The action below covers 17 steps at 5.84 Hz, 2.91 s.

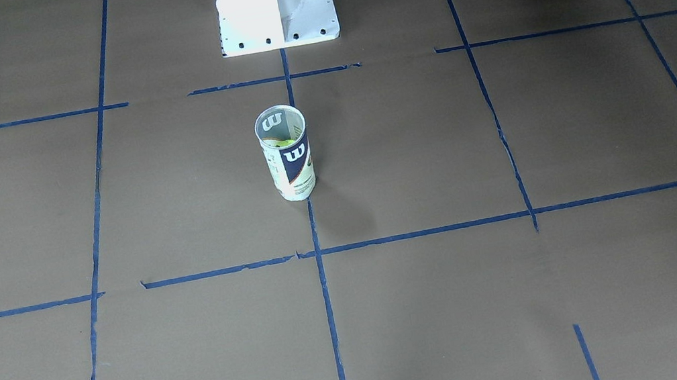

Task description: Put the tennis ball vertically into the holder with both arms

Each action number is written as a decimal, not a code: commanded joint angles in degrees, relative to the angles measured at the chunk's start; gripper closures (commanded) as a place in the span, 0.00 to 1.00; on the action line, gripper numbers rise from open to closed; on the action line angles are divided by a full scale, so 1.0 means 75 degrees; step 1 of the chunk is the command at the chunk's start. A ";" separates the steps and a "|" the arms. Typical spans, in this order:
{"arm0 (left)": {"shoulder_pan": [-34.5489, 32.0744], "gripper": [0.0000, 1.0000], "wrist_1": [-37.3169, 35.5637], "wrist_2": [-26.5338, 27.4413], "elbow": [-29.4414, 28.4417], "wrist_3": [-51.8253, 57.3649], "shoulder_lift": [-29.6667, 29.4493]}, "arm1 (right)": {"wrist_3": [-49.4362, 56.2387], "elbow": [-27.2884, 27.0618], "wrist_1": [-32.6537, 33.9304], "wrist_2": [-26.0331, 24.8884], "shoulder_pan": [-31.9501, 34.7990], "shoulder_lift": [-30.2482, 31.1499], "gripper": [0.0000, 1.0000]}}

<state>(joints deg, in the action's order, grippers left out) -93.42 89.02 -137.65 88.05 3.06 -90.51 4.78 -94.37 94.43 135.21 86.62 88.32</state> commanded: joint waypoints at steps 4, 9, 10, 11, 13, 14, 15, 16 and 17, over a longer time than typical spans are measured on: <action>0.0046 0.00 -0.1297 0.0072 0.0516 0.0025 -0.0074 | 0.0078 0.0031 0.0136 -0.0051 0.0040 0.0235 0.00; 0.0058 0.00 -0.1334 -0.0252 0.0659 0.0963 0.0161 | 0.0066 -0.0038 0.0125 -0.0028 0.0040 0.0283 0.00; 0.0058 0.00 -0.1253 -0.0070 0.0705 0.0998 0.0231 | 0.0089 0.0019 0.0125 -0.0040 0.0040 0.0271 0.00; 0.0058 0.00 -0.1310 -0.0034 0.0833 0.1010 0.0278 | 0.0100 0.0020 0.0125 -0.0040 0.0040 0.0259 0.00; 0.0058 0.00 -0.1334 -0.0033 0.0835 0.1010 0.0372 | 0.0112 0.0032 0.0241 0.0018 0.0052 0.0084 0.00; 0.0058 0.00 -0.1322 -0.0033 0.0823 0.1010 0.0407 | 0.0136 -0.0026 0.0497 0.0042 0.0041 0.0014 0.00; 0.0058 0.00 -0.1334 -0.0022 0.0835 0.1010 0.0396 | 0.0171 -0.0039 0.0801 0.0042 0.0052 -0.0138 0.00; 0.0058 0.00 -0.1334 -0.0022 0.0835 0.1010 0.0407 | 0.0461 -0.0027 0.0932 0.0054 0.0064 -0.0162 0.00; 0.0058 0.00 -0.1334 -0.0022 0.0812 0.1010 0.0396 | 0.0591 -0.0062 0.0922 0.0054 0.0192 -0.0174 0.00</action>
